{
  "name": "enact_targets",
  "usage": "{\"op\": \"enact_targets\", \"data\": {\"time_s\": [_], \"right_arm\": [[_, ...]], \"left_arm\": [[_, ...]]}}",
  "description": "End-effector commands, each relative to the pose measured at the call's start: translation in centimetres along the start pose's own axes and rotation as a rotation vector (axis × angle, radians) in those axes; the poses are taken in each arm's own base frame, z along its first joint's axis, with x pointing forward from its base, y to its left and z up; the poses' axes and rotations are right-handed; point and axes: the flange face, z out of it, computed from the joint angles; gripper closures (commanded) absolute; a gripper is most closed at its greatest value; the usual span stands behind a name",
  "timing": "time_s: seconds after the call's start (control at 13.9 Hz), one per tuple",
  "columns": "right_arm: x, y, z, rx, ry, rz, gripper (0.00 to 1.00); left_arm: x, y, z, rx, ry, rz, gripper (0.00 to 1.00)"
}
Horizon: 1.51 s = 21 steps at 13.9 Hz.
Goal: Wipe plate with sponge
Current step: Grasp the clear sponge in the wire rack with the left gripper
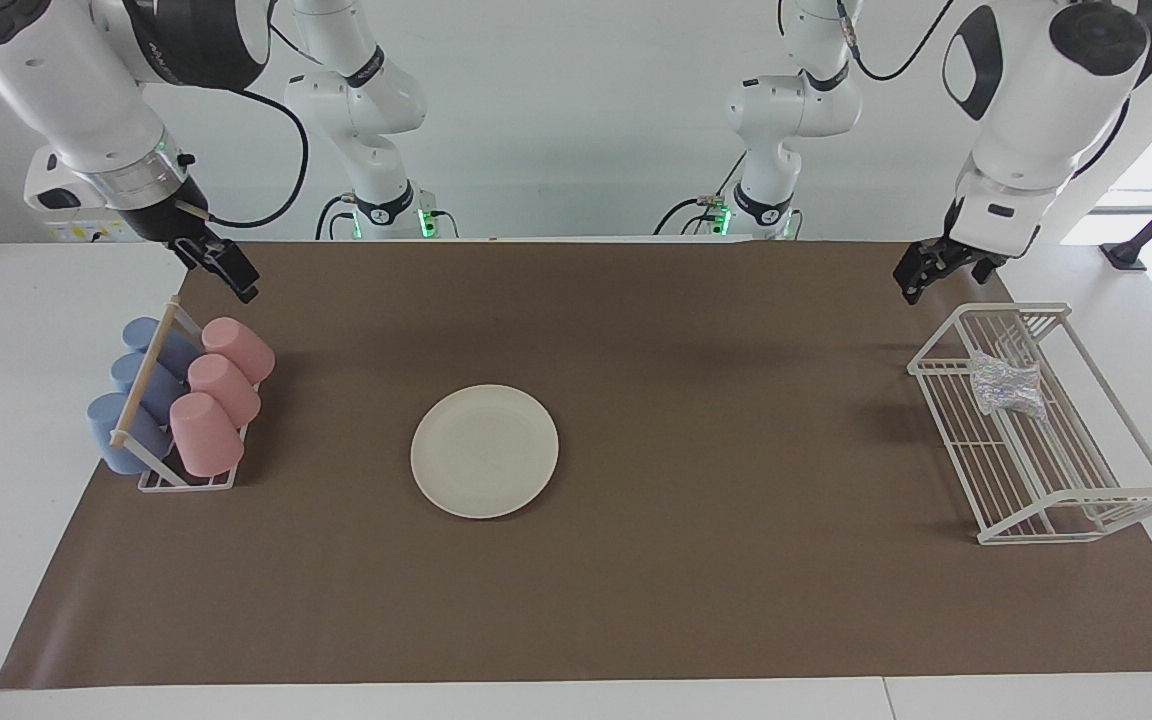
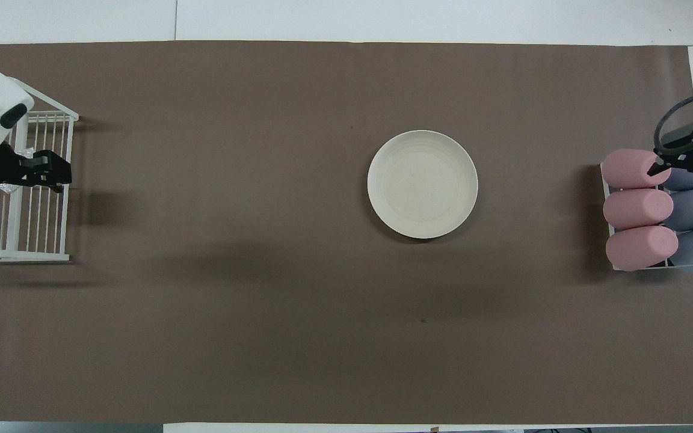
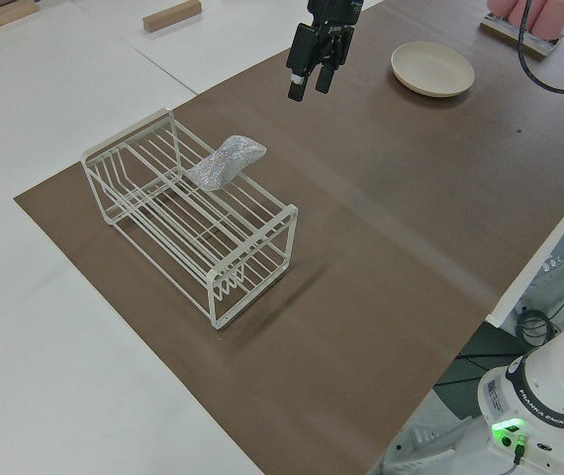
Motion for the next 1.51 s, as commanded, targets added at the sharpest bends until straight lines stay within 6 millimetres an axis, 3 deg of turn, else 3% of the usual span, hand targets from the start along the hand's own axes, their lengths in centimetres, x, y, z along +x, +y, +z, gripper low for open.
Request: {"op": "enact_targets", "data": {"time_s": [0.0,0.29,0.5,0.79,0.93,1.08,1.22,1.29,1.44], "right_arm": [[-1.8,-0.3,0.1,0.006,-0.018,0.150,0.00],[-1.8,0.1,0.3,-0.003,-0.025,0.205,0.00],[-2.5,0.3,0.7,-0.017,-0.031,0.359,0.00],[-5.0,-1.6,0.9,-0.022,-0.023,0.427,0.00],[-6.0,-2.5,0.5,-0.010,-0.013,0.449,0.00],[-7.9,-4.2,-0.1,0.023,0.003,0.473,0.00],[-11.7,-6.4,-1.0,0.029,0.033,0.482,0.00],[-13.2,-7.3,-1.1,0.041,0.036,0.491,0.00],[-14.5,-8.2,-2.2,0.080,-0.008,0.587,0.00]], "left_arm": [[2.5,1.7,3.4,0.170,0.007,0.016,0.00],[5.0,4.8,9.2,0.405,-0.012,0.000,0.00],[5.7,4.5,10.2,0.447,-0.014,0.003,0.00],[6.1,4.3,10.2,0.482,0.006,0.013,0.01],[6.0,4.4,10.3,0.482,0.005,0.015,0.19],[6.0,4.4,10.4,0.483,0.003,0.016,0.57],[5.9,4.4,10.5,0.484,0.000,0.017,0.95],[6.0,4.2,10.4,0.482,0.001,0.013,1.00],[6.0,4.3,10.1,0.475,0.008,0.016,1.00]]}}
